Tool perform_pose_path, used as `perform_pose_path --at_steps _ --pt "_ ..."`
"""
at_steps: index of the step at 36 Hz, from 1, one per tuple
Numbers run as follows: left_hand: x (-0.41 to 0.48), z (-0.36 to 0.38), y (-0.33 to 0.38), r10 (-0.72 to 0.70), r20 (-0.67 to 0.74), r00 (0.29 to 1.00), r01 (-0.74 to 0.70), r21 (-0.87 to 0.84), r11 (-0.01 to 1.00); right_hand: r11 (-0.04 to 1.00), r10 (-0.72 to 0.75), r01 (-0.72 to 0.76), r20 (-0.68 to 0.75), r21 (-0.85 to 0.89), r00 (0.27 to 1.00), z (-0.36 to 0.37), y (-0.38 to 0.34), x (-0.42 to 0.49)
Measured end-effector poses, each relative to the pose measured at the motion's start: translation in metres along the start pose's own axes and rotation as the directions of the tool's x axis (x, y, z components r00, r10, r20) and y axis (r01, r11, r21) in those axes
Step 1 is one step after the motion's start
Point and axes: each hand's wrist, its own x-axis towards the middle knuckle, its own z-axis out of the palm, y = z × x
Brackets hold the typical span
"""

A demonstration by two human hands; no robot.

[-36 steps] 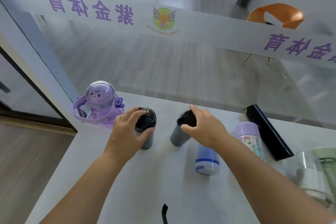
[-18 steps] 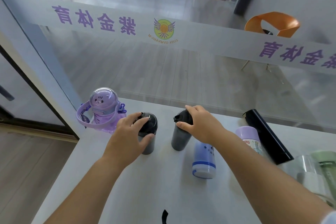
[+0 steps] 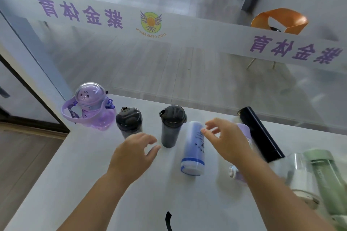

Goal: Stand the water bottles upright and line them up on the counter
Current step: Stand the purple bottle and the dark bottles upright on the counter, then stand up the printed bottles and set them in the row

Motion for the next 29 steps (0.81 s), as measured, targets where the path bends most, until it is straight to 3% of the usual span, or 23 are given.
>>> perform_pose_path --at_steps 5,12,21,29 --pt "-0.006 0.041 0.031 -0.067 0.192 0.979 0.065 0.014 0.998 0.997 0.057 -0.052 0.070 -0.059 0.996 -0.004 0.052 -0.028" --pt "-0.003 0.092 0.063 -0.230 0.434 0.871 0.221 0.071 0.973 0.969 0.199 -0.181 0.097 -0.170 0.975 -0.006 0.110 -0.052" --pt "-0.006 0.147 0.085 -0.443 0.475 0.761 0.470 0.068 0.880 0.882 0.466 -0.438 0.174 -0.175 0.868 0.008 0.144 -0.064" --pt "-0.012 0.174 0.104 -0.532 0.395 0.749 0.606 -0.083 0.791 0.824 0.566 -0.557 0.220 -0.105 0.795 0.034 0.155 -0.060"
